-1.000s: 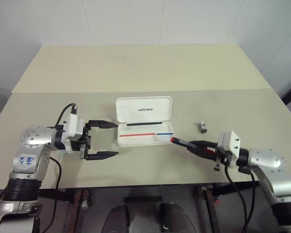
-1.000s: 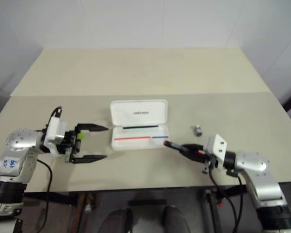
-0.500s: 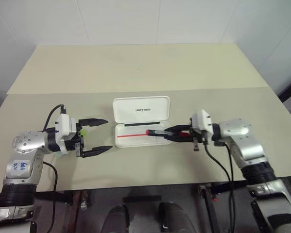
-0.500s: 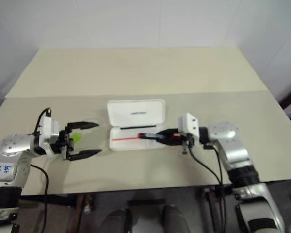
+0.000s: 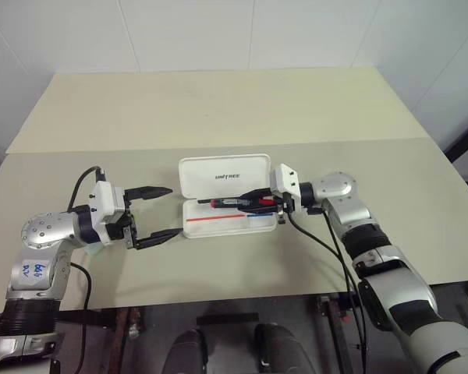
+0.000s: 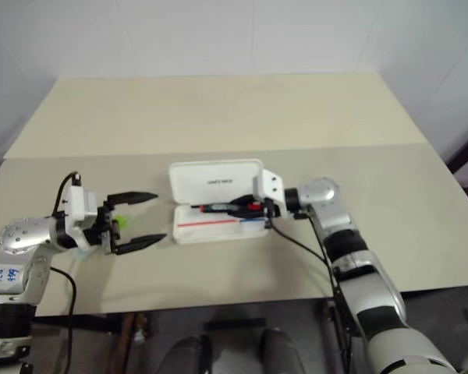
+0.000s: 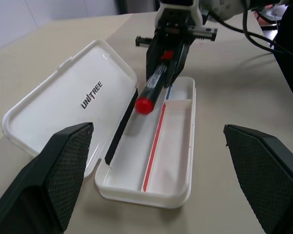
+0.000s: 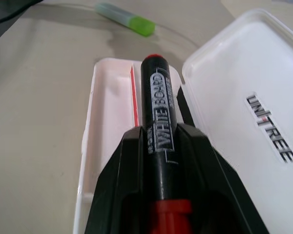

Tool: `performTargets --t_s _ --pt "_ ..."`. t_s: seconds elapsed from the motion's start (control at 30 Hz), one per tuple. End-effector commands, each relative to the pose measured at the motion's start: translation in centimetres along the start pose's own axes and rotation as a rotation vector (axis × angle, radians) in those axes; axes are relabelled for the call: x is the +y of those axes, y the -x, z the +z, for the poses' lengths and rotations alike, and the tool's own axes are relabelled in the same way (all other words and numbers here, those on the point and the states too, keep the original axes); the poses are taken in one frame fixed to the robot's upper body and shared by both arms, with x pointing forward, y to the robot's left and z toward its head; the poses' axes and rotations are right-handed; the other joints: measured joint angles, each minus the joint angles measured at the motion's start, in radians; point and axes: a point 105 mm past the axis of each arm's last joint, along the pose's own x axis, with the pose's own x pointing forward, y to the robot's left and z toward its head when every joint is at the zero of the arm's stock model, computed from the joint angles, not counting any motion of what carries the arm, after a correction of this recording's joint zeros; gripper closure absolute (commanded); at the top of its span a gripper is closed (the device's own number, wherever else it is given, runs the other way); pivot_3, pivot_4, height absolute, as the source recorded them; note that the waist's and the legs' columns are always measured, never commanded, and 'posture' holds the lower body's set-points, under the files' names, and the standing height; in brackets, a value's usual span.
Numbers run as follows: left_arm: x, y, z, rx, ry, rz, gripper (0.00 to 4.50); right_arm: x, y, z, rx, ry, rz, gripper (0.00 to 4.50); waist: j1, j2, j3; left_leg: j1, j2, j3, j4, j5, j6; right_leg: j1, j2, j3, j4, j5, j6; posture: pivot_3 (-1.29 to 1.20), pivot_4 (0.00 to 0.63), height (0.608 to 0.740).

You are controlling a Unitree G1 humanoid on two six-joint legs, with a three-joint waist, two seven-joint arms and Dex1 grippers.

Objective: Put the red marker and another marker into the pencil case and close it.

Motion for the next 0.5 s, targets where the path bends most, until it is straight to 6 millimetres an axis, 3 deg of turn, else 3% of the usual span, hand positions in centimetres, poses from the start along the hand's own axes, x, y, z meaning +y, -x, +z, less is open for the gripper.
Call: performTargets --t_s 0.03,0.4,0.43,0.5 --pt "-0.1 -0.5 0.7 -0.019 -0.027 -0.004 0.00 -0.5 -0.8 0.9 -0.008 0.065 0.010 3.87 -0.001 0.000 0.000 0.000 0.000 0.000 0.000 0.000 0.000 0.000 0.000 0.000 0.000 0.000 0.000 0.00 0.150 0.740" --pt "-0.1 -1.3 0.8 -0.040 -0.025 -0.002 0.00 -1.7 -2.0 0.7 0.014 0.097 -0.059 3.87 -0.019 0.000 0.000 0.000 0.000 0.000 0.000 0.000 -0.001 0.000 -0.001 0.000 0.000 0.000 0.000 0.00 0.150 0.740" --pt "-0.1 -1.3 0.8 -0.041 -0.025 -0.002 0.00 -1.7 -2.0 0.7 0.011 0.098 -0.064 3.09 -0.020 0.000 0.000 0.000 0.000 0.000 0.000 0.000 -0.001 0.000 0.000 0.000 0.000 0.000 0.000 0.00 0.150 0.740" --pt "0.0 -1.4 0.9 -0.045 -0.025 -0.003 0.00 -1.8 -2.1 0.9 0.003 0.101 -0.068 2.51 -0.021 0.000 0.000 0.000 0.001 0.000 -0.001 0.000 -0.001 0.000 0.000 0.000 0.000 0.000 0.000 0.00 0.150 0.740"
